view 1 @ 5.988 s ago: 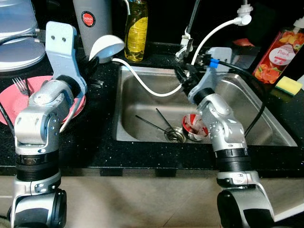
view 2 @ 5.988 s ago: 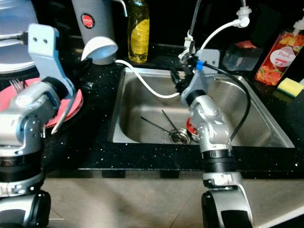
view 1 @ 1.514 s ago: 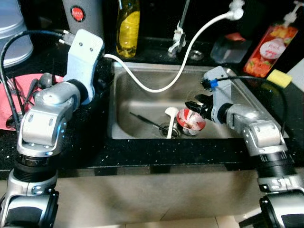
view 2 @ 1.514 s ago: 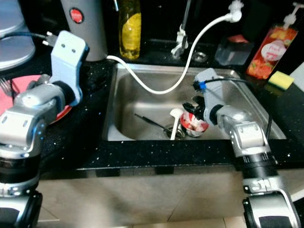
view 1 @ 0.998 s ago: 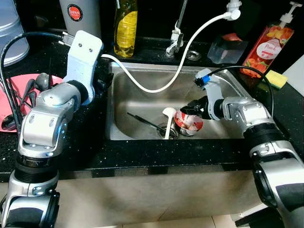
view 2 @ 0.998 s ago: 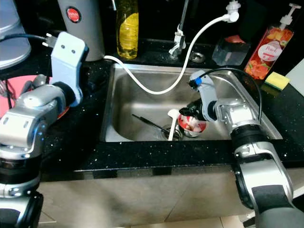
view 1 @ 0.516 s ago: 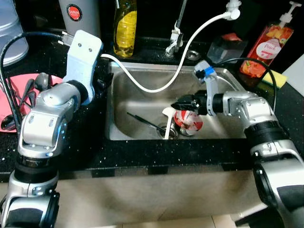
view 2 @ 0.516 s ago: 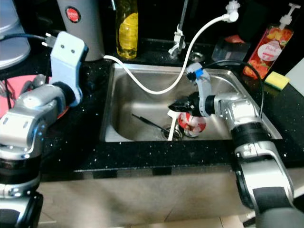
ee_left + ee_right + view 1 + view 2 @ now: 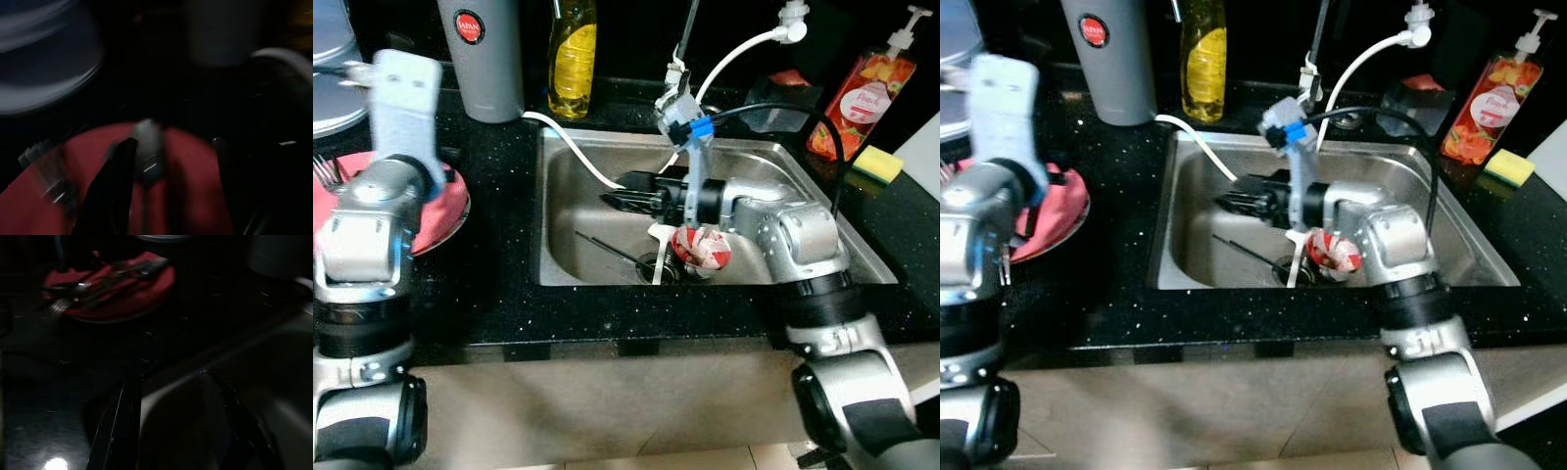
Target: Kitchen organization
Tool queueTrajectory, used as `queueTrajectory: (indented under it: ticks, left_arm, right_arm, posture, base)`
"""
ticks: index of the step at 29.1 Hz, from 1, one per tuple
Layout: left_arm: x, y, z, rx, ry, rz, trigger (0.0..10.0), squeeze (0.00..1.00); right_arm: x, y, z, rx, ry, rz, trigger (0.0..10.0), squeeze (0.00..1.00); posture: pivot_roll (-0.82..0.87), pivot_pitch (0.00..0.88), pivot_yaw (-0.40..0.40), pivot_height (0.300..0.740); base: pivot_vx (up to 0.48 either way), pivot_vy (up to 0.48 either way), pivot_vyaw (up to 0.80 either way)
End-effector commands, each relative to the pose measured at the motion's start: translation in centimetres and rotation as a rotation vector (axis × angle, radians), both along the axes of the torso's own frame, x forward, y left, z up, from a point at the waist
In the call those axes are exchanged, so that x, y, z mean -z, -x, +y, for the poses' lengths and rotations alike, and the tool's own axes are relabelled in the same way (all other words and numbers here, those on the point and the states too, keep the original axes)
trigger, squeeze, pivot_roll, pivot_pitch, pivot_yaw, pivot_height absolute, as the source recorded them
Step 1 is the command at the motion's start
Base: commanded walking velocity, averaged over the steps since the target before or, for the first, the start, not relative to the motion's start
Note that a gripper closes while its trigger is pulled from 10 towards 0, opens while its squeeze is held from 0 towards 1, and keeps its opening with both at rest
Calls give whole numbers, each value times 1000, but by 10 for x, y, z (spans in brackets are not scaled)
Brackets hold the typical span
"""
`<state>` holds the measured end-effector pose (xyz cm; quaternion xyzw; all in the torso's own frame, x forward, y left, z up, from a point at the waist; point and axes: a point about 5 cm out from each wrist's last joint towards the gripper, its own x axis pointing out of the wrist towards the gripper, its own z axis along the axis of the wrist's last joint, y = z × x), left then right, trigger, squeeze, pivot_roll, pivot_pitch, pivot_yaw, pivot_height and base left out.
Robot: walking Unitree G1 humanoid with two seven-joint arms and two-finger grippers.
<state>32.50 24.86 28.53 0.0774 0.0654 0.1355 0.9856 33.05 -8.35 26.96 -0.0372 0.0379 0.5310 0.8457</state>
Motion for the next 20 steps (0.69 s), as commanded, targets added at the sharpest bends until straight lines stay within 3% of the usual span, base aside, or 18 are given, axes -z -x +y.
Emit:
queueTrajectory:
  ticks: [1,5,11,12,20]
  left_arm:
    - [9,0,7,-51,30,46,10000,0]
    - [16,2,13,-95,74,77,10000,0]
    - [25,3,6,-44,102,126,10000,0]
    - [25,3,6,-48,100,124,10000,1000]
    - [27,-2,1,-33,147,127,10000,1000]
  right_arm:
    - [2,5,0,-6,4,7,10000,0]
    - [4,7,1,-6,18,12,10000,0]
    - [5,6,1,35,27,11,10000,0]
    - [5,7,2,34,24,12,10000,0]
    - [4,13,6,-7,17,11,10000,0]
  posture:
    - [239,0,-102,740]
    - [239,0,-101,740]
    - [245,0,-110,740]
    - [250,0,-113,740]
    - [246,0,-109,740]
  base:
    - [0,0,0]
    - [0,0,0]
    - [0,0,0]
    - [0,0,0]
    - [0,0,0]
